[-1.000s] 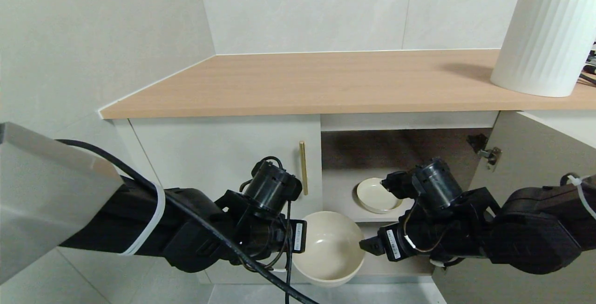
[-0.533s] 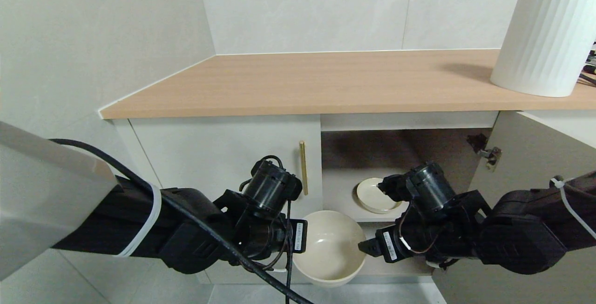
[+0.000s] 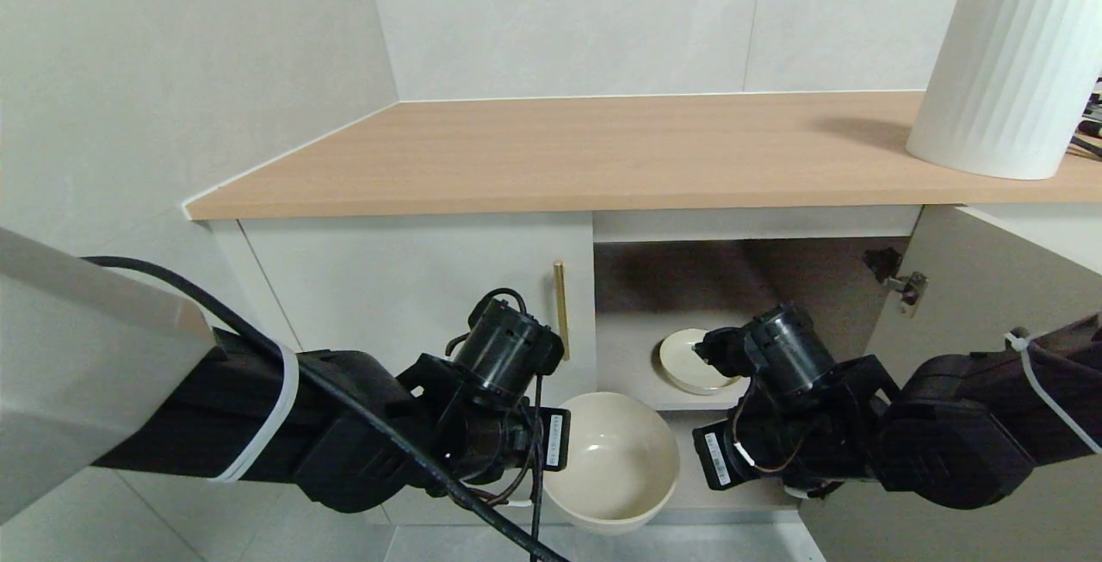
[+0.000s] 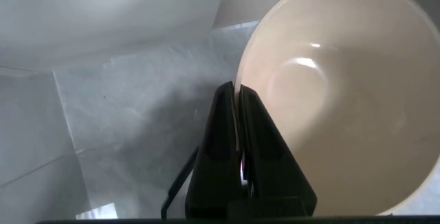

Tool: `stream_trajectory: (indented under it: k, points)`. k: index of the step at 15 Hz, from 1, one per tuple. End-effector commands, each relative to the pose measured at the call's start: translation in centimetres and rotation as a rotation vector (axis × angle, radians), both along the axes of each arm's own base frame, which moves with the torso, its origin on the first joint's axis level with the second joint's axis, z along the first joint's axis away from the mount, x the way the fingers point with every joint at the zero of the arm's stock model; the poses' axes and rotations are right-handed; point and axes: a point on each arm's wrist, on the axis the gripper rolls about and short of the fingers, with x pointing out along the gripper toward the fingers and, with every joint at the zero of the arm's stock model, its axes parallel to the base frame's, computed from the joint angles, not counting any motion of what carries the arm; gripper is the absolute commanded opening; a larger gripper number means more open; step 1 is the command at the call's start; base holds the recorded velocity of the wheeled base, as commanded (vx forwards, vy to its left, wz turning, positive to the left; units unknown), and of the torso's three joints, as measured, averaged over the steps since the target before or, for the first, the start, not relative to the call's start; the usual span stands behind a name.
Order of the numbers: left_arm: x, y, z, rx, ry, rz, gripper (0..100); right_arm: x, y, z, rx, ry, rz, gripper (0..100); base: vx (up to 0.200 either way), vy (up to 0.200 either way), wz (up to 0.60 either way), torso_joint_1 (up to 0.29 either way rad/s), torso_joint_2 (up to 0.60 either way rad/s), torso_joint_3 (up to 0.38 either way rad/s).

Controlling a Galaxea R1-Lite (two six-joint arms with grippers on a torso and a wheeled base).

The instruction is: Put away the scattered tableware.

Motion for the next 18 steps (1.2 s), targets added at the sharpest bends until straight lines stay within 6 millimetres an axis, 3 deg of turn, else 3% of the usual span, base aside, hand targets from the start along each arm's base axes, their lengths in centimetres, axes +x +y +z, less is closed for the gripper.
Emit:
stream_trajectory:
  k: [1,6,7,12,15,18]
  points:
    - [0.0,0.0,0.1,-0.001,-0.002,0.0,0,0.0,0.1,-0.1,0.002,0.003,0.0,0,0.0,0.0,0.0,0.0,0.0,0.0]
    - [0.0,-0.1,-0.3,0.006,0.006,-0.003,0,0.3,0.3,2.0,0.127,-0.074,-0.042,0,0.0,0.0,0.0,0.0,0.0,0.0]
    - [0.0,-0.2,-0.3,0.005,0.006,-0.003,0,0.3,0.4,2.0,0.127,-0.073,-0.04,100,0.0,0.0,0.0,0.0,0.0,0.0]
    - [-0.2,-0.4,-0.3,0.004,0.005,-0.011,0,-0.2,1.2,1.6,0.131,-0.053,-0.002,100,0.0,0.0,0.0,0.0,0.0,0.0]
    - [-0.4,-0.5,0.1,-0.002,-0.002,-0.017,0,0.2,1.8,-0.2,0.099,-0.012,0.0,100,0.0,0.0,0.0,0.0,0.0,0.0]
    - [-0.4,-0.5,0.1,-0.002,-0.002,-0.018,0,0.5,2.0,-0.6,0.094,-0.007,-0.002,100,0.0,0.0,0.0,0.0,0.0,0.0]
